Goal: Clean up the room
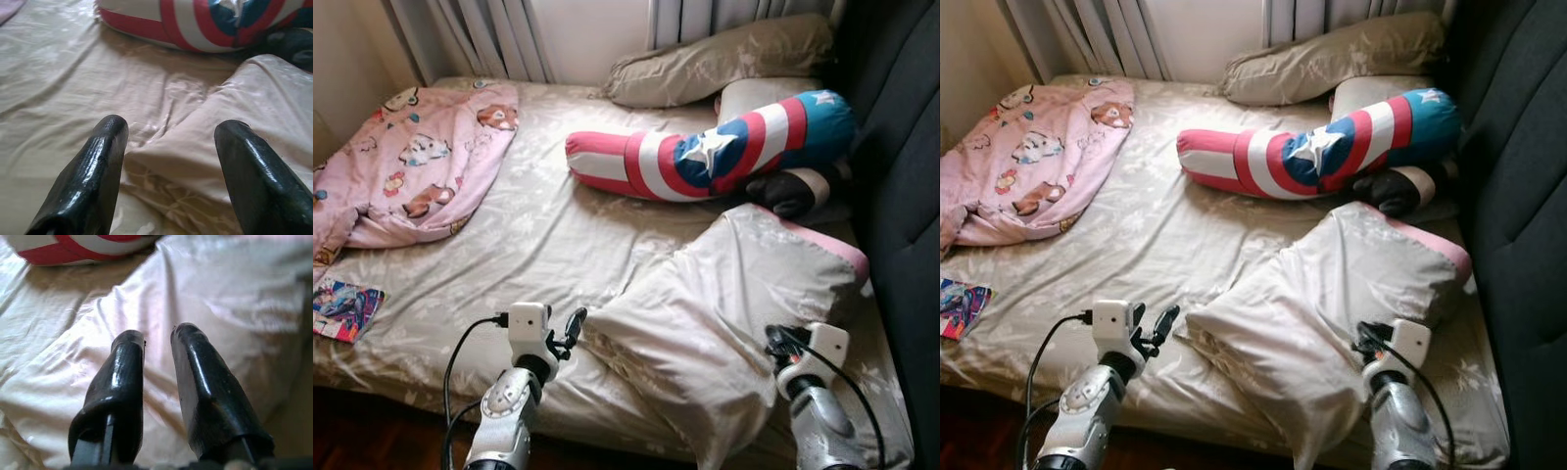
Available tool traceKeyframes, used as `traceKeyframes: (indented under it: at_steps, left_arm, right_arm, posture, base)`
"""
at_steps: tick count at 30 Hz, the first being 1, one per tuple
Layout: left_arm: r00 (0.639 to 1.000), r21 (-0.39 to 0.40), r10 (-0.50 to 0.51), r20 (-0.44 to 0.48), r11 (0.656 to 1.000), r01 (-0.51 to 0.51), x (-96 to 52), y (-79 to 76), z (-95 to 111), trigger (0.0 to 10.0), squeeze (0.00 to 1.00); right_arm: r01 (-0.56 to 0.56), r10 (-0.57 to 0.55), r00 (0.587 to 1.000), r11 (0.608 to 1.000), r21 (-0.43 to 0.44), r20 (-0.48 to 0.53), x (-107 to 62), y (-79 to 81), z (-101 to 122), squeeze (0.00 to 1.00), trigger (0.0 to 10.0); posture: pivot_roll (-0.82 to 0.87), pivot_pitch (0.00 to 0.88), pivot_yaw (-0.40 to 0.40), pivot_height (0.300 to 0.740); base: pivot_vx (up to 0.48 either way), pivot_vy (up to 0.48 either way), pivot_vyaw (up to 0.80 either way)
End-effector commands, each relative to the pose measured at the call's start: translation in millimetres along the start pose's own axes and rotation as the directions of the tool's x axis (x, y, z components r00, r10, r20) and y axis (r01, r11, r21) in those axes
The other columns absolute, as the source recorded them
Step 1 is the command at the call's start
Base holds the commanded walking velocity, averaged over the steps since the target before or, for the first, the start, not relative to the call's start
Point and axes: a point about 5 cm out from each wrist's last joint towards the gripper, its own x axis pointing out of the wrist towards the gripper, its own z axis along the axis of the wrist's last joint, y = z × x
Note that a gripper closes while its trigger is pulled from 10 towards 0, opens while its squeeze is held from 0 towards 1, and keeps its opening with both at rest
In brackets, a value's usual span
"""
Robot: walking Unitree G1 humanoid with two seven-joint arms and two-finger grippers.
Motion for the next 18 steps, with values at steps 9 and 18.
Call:
traceKeyframes:
  at_steps: [9,18]
  left_arm:
    - [1.0,0.01,0.015,0.005,1.0,-0.015,-3.8,-1.7,-3.5,10.0,0.0]
    - [1.0,0.015,0.024,0.005,1.0,-0.024,-7.9,1.8,-3.7,10.0,0.0]
  right_arm:
    - [-0.063,0.062,0.998,0.996,-0.058,-0.007,-3.5,11.8,-5.3,0.0,10.0]
    - [-0.064,0.059,0.996,0.996,-0.063,-0.07,-5.9,19.2,-18.4,0.0,10.0]
  posture:
    - [0.03,0.036,-0.004,0.711]
    - [0.04,0.032,-0.007,0.706]
  base:
    - [0.0,0.0,0.0]
    - [0.0,0.0,0.0]
